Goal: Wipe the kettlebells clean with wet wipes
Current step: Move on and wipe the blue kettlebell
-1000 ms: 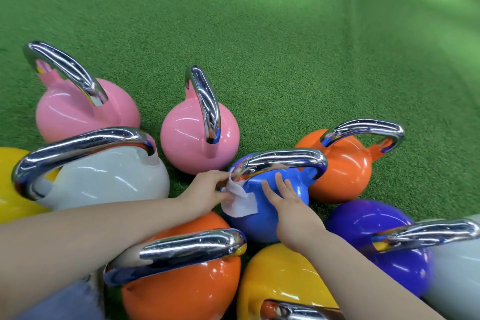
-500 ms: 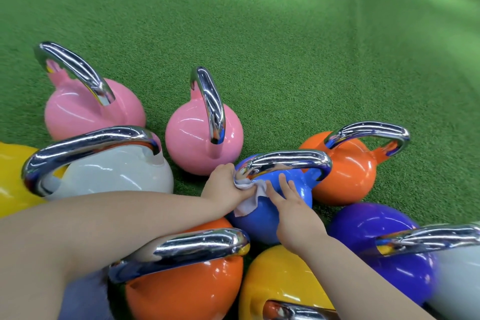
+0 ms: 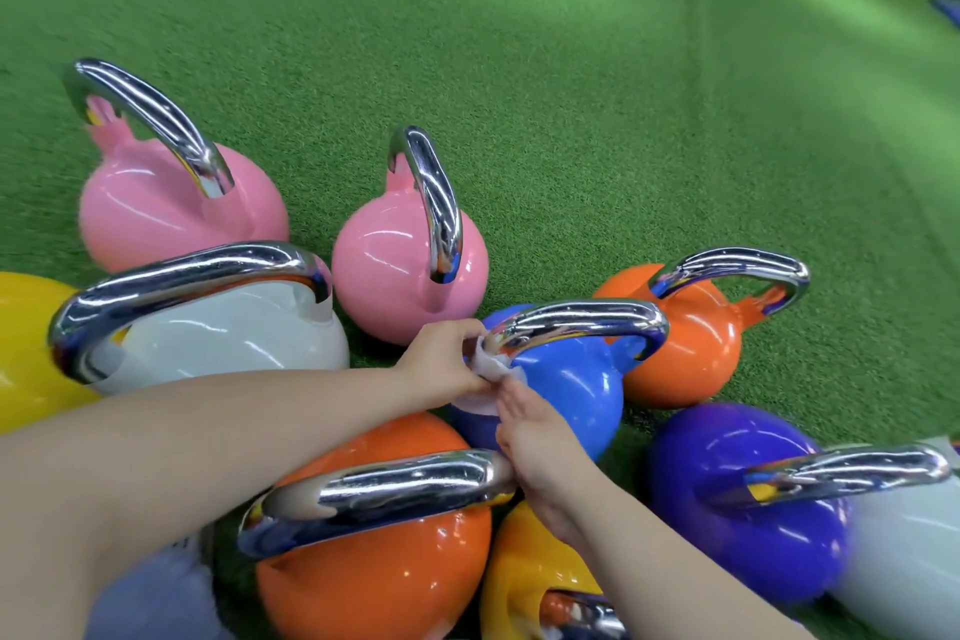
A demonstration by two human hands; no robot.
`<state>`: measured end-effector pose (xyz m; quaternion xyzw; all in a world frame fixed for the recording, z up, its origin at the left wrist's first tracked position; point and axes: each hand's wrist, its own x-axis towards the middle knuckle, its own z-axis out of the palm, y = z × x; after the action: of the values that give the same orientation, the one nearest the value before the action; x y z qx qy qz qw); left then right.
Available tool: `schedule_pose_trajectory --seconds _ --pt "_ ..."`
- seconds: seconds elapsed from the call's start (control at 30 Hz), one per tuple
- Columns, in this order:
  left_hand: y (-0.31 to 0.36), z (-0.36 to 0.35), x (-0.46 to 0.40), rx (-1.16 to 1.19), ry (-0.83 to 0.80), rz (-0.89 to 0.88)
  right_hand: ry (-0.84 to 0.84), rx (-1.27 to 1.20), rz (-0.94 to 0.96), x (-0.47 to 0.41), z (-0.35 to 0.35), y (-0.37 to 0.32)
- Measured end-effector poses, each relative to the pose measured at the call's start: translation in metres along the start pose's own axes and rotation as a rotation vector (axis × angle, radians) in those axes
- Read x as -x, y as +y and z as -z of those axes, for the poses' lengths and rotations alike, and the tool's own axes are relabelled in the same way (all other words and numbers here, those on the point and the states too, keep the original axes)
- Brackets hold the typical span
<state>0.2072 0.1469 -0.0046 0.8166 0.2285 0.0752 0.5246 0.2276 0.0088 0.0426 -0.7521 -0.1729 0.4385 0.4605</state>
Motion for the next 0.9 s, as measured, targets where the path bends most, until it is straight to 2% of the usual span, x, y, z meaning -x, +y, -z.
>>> schedule_pose_trajectory --seconds 0.23,0.37,0.47,0.63,0.73,0.9 --pt "-0.016 0.001 -0.001 0.181 -0.066 0.099 0.162 -0.033 0.063 -0.013 -0.002 0.002" --pt "-0.016 -0.003 0.005 0.236 0.008 0.183 0.100 -0.068 0.076 -0.026 0.011 -0.004" --pt "-0.012 -0.009 0.010 0.192 0.061 0.255 0.044 -0.099 0.046 -0.032 0.020 -0.005" --pt "-0.007 -0.010 0.009 0.144 0.058 0.318 -0.034 -0.055 0.063 -0.040 0.025 -0.016" --pt "-0.006 -0.009 0.009 0.138 0.046 0.313 -0.008 -0.088 0.050 -0.044 0.020 -0.018" --pt "-0.003 0.001 0.004 0.120 0.013 0.183 0.119 -0.389 0.023 -0.040 0.016 -0.020"
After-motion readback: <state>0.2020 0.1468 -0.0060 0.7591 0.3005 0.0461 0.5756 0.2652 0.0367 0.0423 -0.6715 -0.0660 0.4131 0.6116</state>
